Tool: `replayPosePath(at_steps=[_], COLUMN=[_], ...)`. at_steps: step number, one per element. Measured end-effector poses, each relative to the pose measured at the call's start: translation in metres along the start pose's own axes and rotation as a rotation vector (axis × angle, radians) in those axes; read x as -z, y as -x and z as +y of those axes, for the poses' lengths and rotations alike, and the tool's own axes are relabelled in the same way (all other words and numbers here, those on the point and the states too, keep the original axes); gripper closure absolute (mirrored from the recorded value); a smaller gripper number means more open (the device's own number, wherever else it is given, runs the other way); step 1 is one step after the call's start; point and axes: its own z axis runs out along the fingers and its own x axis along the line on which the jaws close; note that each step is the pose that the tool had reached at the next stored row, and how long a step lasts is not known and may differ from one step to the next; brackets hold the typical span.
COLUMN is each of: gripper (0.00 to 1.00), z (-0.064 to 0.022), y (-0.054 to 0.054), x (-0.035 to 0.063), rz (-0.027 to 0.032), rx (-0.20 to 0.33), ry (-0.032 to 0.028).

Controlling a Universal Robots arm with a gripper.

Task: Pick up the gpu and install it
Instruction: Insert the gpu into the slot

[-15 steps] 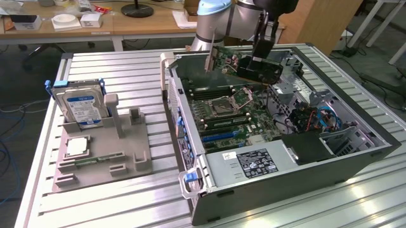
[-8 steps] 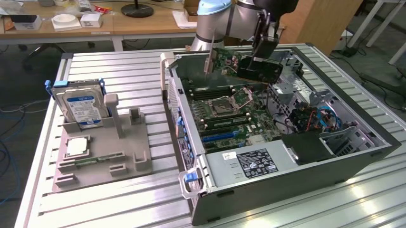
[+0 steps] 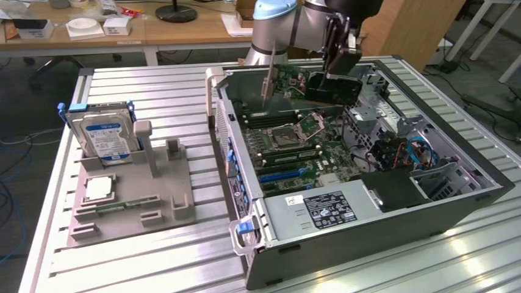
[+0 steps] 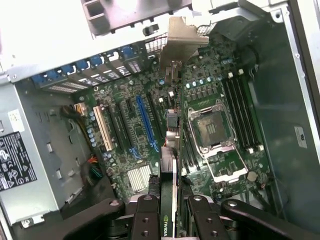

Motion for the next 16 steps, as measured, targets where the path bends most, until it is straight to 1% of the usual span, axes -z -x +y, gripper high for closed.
replayPosePath(at_steps=[7,8,16], gripper=[0.74,0.74,0.74], z=[0.0000,0.0000,0.0000], y=[0.0000,0.0000,0.0000], x=[-0.0002,-0.0003,-0.0017], rz=[-0.0005,-0.0007,-0.0016], rx=[0.108,0.144,0.282], ry=[-0.0006,-0.0008,-0.0019])
